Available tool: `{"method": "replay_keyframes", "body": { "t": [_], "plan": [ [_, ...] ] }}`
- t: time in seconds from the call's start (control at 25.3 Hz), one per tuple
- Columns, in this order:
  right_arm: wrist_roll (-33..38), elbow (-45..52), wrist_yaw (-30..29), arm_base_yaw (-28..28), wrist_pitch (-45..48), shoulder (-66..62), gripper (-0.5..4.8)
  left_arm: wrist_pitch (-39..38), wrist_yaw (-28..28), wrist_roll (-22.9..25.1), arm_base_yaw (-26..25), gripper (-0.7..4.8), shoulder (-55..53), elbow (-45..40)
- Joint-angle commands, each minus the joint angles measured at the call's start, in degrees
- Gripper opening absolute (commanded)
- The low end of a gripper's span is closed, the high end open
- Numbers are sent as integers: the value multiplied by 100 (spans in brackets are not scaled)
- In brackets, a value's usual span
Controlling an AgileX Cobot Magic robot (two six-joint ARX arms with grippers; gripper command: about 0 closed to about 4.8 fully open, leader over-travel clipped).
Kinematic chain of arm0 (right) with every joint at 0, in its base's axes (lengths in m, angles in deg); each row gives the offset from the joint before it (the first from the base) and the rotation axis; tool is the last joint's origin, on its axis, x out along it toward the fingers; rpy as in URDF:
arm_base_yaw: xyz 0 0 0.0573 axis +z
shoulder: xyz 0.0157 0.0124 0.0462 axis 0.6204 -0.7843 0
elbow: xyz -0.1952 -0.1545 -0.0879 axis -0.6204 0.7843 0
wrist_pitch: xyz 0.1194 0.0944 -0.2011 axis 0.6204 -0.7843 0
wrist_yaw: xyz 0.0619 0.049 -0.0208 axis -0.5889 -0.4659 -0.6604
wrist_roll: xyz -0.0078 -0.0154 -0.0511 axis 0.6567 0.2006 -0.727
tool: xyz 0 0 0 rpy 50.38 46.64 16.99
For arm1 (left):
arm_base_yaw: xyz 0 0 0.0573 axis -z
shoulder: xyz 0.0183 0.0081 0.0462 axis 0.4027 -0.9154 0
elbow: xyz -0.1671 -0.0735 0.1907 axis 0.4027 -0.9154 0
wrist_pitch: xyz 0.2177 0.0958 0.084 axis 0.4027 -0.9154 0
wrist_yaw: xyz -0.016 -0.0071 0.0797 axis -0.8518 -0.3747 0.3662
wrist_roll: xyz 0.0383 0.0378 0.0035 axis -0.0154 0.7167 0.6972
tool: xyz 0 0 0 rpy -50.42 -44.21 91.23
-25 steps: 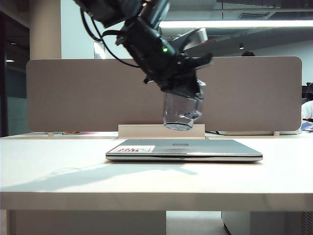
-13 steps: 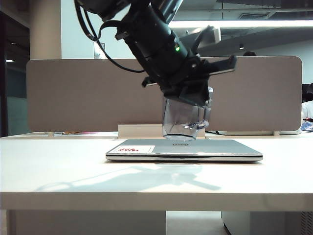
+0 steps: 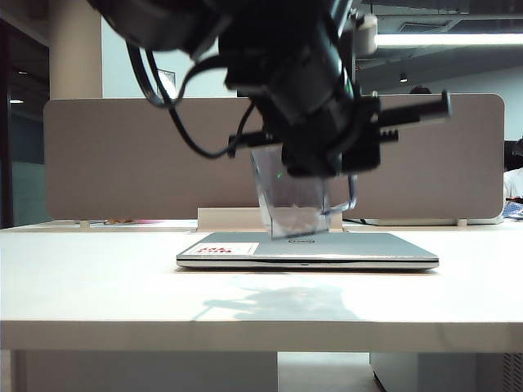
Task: Pick up the water cup and place it on the side of the laptop close to you.
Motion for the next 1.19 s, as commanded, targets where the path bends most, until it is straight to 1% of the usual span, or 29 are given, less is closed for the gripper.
{"method": "replay_keyframes", "body": {
  "t": [0.04, 0.24, 0.32, 0.51, 0.87, 0.95, 0.99, 1.11, 1.19],
  "plan": [
    [11, 20, -94, 7, 33, 11, -1, 116, 72, -223, 9, -6, -164, -2],
    [11, 20, -96, 7, 33, 11, -1, 299, 90, -286, 9, -6, -428, -2],
    [13, 20, -101, 7, 33, 11, -1, 533, 87, -564, 9, -6, -643, -2],
    [13, 20, -225, 7, 31, 11, -1, 638, 114, -780, 9, -6, -761, -2],
    [13, 20, -227, 9, 33, 11, -1, 612, 116, -767, 9, -6, -866, -2],
    [15, 20, -304, 7, 28, 11, -1, 632, 118, -776, 7, -6, -892, -2],
    [17, 20, -420, 9, 28, 11, -1, 636, 238, -778, 11, -6, -892, -2],
    [63, 20, -542, 9, 31, 11, -1, 634, 452, -1069, 4, -6, -892, -2],
    [136, 20, -586, 9, 31, 11, -1, 638, 605, -1172, 7, -6, -892, 0]
  ]
}}
